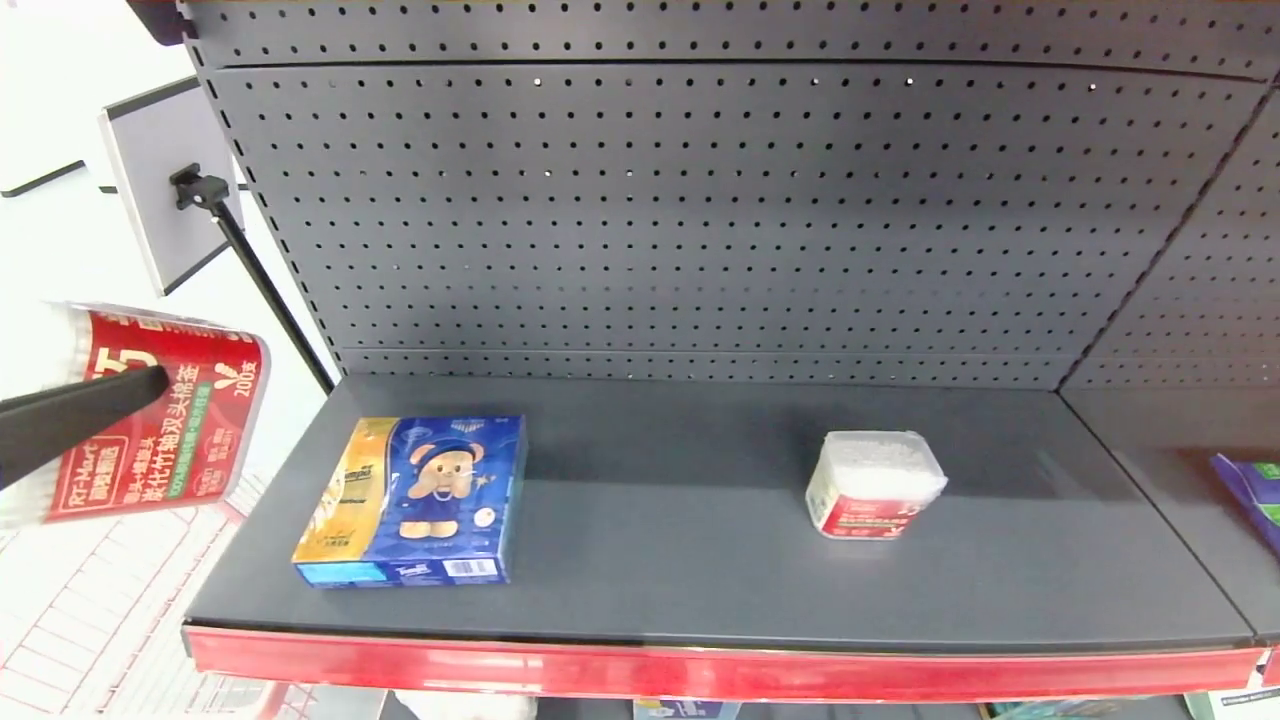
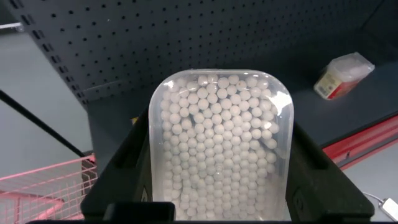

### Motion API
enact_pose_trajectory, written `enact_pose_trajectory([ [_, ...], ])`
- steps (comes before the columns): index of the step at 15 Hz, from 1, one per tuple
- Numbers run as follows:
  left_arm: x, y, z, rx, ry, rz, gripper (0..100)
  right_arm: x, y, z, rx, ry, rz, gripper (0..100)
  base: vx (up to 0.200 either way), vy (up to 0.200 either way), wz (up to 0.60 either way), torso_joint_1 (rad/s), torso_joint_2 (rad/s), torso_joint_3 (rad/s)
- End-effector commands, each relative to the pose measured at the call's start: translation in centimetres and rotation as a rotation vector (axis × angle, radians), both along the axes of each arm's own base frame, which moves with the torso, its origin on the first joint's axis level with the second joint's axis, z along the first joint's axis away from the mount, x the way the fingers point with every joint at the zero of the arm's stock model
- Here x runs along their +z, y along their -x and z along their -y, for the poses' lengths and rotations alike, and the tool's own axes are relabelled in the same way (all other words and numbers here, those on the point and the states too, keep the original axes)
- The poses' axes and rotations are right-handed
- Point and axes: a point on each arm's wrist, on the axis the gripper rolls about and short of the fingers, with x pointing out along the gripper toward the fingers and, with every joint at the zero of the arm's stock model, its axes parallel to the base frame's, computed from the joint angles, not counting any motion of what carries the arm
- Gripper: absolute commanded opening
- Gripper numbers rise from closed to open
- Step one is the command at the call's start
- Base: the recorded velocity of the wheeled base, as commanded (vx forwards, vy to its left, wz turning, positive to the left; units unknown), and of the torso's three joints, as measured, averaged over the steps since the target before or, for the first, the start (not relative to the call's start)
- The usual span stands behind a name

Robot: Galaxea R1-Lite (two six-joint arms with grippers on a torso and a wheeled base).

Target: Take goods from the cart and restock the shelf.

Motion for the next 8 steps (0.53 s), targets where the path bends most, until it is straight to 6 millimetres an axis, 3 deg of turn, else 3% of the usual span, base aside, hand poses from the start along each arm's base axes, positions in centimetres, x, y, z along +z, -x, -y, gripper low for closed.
enact_pose_trajectory([
  [1,-0.04,-0.11,0.03,-0.001,-0.003,-0.003,0,0.0,-0.01,0.0,0.0,0.001,-0.001,100,0.0,-0.2,0.0,0.007,0.01,0.002],
  [8,-0.14,-0.16,0.05,-0.003,-0.004,-0.007,0,0.0,-0.01,0.0,0.001,0.001,-0.001,100,0.0,-0.2,0.0,-0.003,0.0,0.004],
])
